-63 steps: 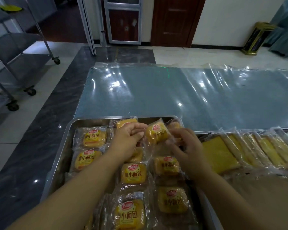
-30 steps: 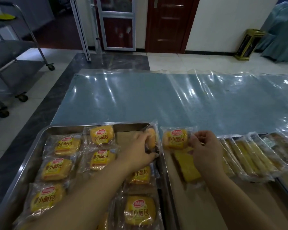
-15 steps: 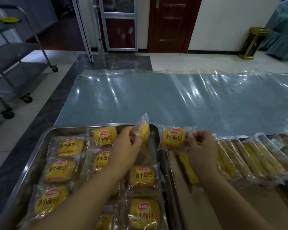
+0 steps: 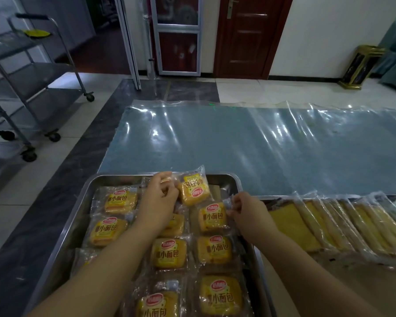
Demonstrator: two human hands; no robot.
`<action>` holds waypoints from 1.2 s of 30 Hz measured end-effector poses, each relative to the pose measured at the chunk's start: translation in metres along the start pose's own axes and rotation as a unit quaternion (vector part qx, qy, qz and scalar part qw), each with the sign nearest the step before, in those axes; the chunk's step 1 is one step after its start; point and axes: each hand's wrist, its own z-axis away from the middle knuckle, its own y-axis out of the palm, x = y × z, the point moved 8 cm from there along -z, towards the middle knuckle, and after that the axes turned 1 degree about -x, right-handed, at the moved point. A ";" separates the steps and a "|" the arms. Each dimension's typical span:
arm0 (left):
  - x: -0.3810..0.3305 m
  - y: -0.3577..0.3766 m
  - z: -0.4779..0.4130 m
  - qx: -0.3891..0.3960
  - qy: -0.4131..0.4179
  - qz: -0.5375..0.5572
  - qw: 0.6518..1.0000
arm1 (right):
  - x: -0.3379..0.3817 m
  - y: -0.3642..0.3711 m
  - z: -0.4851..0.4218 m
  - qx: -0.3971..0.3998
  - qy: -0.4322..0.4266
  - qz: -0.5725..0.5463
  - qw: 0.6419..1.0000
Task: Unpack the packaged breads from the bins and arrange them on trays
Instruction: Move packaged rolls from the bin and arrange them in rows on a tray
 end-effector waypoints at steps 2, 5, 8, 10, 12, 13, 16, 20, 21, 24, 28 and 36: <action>0.001 -0.001 -0.001 0.009 -0.006 -0.005 1.000 | 0.006 -0.002 0.001 0.008 -0.004 0.050 0.999; 0.002 0.002 0.000 0.019 -0.012 0.021 1.000 | 0.020 -0.020 0.006 -0.068 -0.037 0.033 0.996; 0.003 0.011 0.005 0.037 -0.029 0.092 0.995 | 0.034 -0.015 0.013 -0.005 -0.054 -0.100 0.994; 0.003 0.020 0.009 0.057 -0.039 0.120 0.990 | 0.040 -0.003 0.018 0.062 -0.038 -0.196 0.978; 0.004 0.027 0.012 0.082 -0.057 0.145 0.984 | 0.039 -0.002 0.017 0.058 -0.017 -0.283 0.957; 0.005 0.031 0.013 0.098 -0.065 0.148 0.982 | 0.037 -0.004 0.015 0.043 -0.005 -0.330 0.943; 0.004 0.041 0.017 0.155 -0.049 0.100 0.982 | 0.034 -0.013 0.007 0.001 0.006 -0.422 0.907; 0.005 0.032 0.017 0.137 0.020 -0.016 0.990 | 0.039 -0.036 -0.011 -0.089 -0.036 -0.312 0.945; 0.005 0.024 0.014 0.111 0.038 -0.055 0.992 | 0.043 -0.041 -0.015 -0.108 -0.056 -0.267 0.956; 0.003 0.004 0.008 0.056 0.112 -0.171 0.977 | 0.065 -0.049 -0.027 -0.130 -0.133 -0.091 0.978; 0.009 -0.010 0.001 0.035 0.178 -0.352 0.918 | 0.093 -0.025 -0.043 -0.041 -0.238 0.149 0.959; 0.035 0.006 -0.011 0.115 0.192 -0.490 0.842 | 0.072 0.026 -0.039 -0.081 -0.222 0.269 0.934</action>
